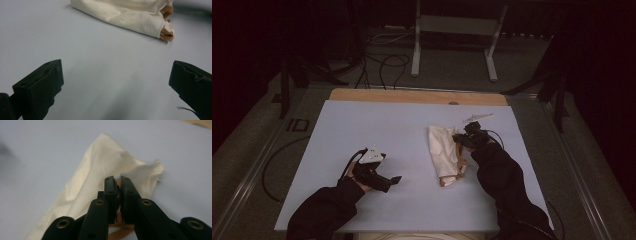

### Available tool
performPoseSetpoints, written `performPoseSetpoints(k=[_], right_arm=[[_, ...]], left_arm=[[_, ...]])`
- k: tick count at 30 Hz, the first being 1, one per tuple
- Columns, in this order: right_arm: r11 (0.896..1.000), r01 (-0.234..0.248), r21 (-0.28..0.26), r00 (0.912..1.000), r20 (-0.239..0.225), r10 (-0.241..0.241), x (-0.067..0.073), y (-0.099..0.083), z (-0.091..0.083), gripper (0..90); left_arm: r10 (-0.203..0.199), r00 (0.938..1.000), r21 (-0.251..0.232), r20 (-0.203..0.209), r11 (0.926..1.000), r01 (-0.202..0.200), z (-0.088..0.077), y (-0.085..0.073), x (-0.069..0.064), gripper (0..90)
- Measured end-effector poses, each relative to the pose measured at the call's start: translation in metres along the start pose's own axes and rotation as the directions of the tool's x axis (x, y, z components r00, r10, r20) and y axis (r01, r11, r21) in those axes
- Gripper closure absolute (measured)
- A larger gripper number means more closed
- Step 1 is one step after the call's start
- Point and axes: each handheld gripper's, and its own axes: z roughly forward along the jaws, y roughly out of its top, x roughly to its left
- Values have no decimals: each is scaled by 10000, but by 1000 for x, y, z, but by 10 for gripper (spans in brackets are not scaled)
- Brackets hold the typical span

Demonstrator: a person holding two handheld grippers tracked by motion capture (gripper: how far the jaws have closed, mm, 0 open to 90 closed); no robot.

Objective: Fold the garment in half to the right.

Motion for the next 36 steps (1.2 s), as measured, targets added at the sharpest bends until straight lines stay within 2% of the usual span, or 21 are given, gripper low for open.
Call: performPoseSetpoints(k=[4,9,10,14,22,24,27,30,34,36], right_arm=[[9997,-65,-230,9993,356,73,-5,-4,-11,863],[9992,-179,-355,9954,932,211,-10,-13,-22,863],[9992,-179,-355,9954,932,211,-10,-13,-22,863],[9972,-535,-530,9910,1199,596,-16,-27,-24,862],[9946,-1037,-69,9874,1193,1038,-23,-48,-9,822],[9941,-1088,29,9872,1178,1077,-25,-51,-5,777],[9938,-1084,239,9859,1307,1044,-28,-55,0,757],[9930,-1158,248,9862,1218,1120,-31,-59,2,741],[9956,-878,316,9899,1147,836,-29,-52,-1,647],[9969,-754,232,9913,1096,725,-29,-48,-3,647]], left_arm=[[116,9998,-9,-188,9999,-116,0,-4,-2,2],[17,9997,-166,-258,9999,-21,-1,-10,-1,2],[17,9997,-166,-258,9999,-21,-1,-10,-1,2],[-7,9992,-336,-407,9994,-7,-7,-14,-2,2],[-193,9981,-559,-577,9983,160,-17,-24,4,2],[-209,9979,-586,-608,9981,173,-20,-27,4,2],[-172,9981,-713,-589,9974,130,-25,-31,6,2],[-118,9984,-890,-544,9960,69,-30,-36,7,2],[-298,9982,-1089,-517,9938,240,-34,-41,11,2],[-298,9982,-1089,-517,9938,240,-34,-41,11,2]])
